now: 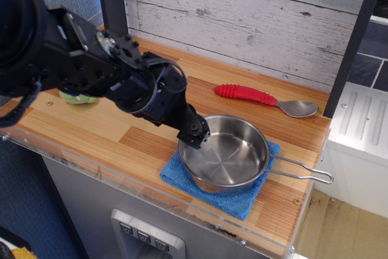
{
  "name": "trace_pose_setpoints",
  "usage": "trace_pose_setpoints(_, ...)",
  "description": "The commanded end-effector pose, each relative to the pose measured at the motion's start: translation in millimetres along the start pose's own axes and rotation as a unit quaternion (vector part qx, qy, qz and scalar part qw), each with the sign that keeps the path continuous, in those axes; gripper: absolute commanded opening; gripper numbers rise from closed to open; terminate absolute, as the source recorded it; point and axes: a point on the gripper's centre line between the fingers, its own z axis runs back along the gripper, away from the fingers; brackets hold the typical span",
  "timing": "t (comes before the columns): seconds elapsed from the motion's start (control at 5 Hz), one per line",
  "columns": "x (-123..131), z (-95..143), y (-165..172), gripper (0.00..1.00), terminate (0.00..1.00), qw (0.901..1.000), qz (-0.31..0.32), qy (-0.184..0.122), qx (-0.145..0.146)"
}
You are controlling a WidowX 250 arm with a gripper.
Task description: Put the silver pot in between the red spoon and green bear.
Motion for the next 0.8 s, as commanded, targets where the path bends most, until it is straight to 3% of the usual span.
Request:
trace_pose_setpoints(0.0, 4.3, -12.7, -16.3, 1.0, 0.0, 0.9985, 0.036, -0.014, -0.04)
trace_pose_setpoints(0.2, 2.3, -16.0, -25.1, 1.0, 0.0, 0.9958, 0.069, -0.022, -0.055)
trace_pose_setpoints(0.4, 2.6, -17.3, -28.3, 0.0, 0.0, 0.9953, 0.07, -0.026, -0.061)
trace_pose_setpoints(0.6, 2.4, -17.3, -29.6, 0.0, 0.0, 0.9954, 0.07, -0.027, -0.059)
